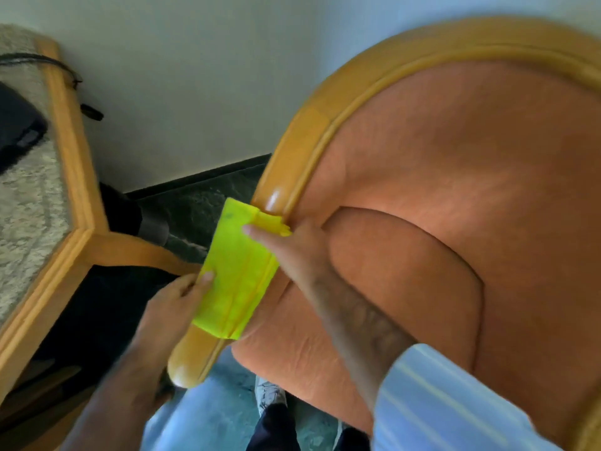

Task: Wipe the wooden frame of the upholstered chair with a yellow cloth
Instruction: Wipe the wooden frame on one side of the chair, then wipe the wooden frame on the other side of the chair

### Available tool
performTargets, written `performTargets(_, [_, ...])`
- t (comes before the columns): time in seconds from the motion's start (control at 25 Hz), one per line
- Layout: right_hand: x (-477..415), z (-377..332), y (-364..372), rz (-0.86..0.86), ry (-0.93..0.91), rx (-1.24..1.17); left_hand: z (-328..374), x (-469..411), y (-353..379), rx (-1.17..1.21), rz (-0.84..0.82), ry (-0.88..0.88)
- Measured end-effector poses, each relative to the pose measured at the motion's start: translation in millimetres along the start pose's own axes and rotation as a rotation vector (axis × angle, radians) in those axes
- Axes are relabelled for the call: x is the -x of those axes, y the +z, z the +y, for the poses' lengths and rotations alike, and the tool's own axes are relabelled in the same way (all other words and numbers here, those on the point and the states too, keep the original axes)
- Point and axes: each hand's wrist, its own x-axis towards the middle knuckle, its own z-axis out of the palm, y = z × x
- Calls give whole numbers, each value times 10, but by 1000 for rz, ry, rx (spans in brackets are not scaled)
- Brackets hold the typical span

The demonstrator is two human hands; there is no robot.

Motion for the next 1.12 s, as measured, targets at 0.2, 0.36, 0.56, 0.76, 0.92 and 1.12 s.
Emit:
performTargets(0.2, [11,43,78,-55,-5,184,-70,53,-56,51,92,141])
performTargets(0.36, [150,-79,-371,19,-123,98,288,353,74,176,112,246])
performTargets(0.56, [390,168,-1687,182,-157,-56,899,901,871,394,-214,325])
performTargets(0.76, [901,854,-2827,282,-23,-9,1294,1460,1863,384,-565,377])
performTargets(0.92, [1541,1573,-3534,486,106,-48,1367,2033,2677,355,-752,323])
performTargets(1.12, [2240,2354,-3972,774,225,-115,1169,2722,3583,239,-890,287])
